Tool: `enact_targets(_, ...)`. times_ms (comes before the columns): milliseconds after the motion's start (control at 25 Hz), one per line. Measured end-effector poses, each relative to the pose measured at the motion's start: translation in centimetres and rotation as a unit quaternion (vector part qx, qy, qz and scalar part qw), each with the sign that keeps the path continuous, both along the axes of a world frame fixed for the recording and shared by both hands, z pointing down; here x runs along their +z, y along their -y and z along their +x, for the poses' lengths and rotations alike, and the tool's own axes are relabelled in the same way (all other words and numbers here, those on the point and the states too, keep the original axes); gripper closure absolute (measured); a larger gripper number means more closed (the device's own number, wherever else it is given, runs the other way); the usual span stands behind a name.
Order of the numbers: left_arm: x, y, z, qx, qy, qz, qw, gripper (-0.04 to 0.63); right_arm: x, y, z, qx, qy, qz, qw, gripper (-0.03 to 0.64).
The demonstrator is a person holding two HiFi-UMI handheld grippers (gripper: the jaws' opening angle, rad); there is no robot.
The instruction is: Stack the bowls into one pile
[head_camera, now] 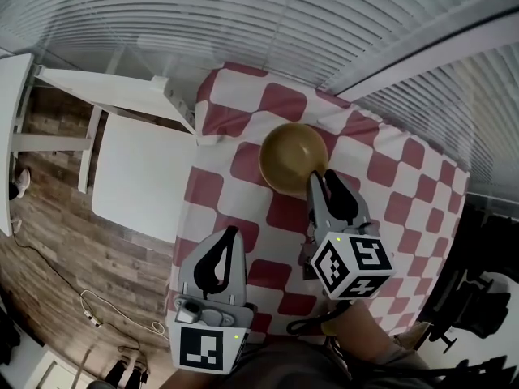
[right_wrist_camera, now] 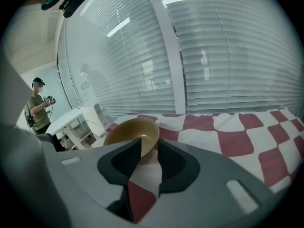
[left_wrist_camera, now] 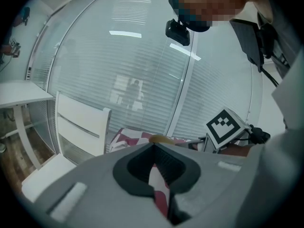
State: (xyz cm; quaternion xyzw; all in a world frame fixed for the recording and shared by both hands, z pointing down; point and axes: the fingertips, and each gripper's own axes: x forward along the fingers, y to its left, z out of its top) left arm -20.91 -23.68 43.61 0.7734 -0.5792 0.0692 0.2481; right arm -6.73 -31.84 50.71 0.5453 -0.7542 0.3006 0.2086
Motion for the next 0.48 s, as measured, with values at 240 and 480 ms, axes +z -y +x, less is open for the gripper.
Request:
enact_targets(240,0.48,0.35,-0.15,-0.005,0.001,-0.007,1.0000,0.595,0.52,0.66,-0.07,0.001,-0.006,-0.002,1.000,0.479)
enact_targets(480,0.82,0.62,-0.12,-0.008,0.002,-0.009,0.9999,0.594,1.06,0.91,0.37,0.008,-0.013,-0.005,1.000,0.499)
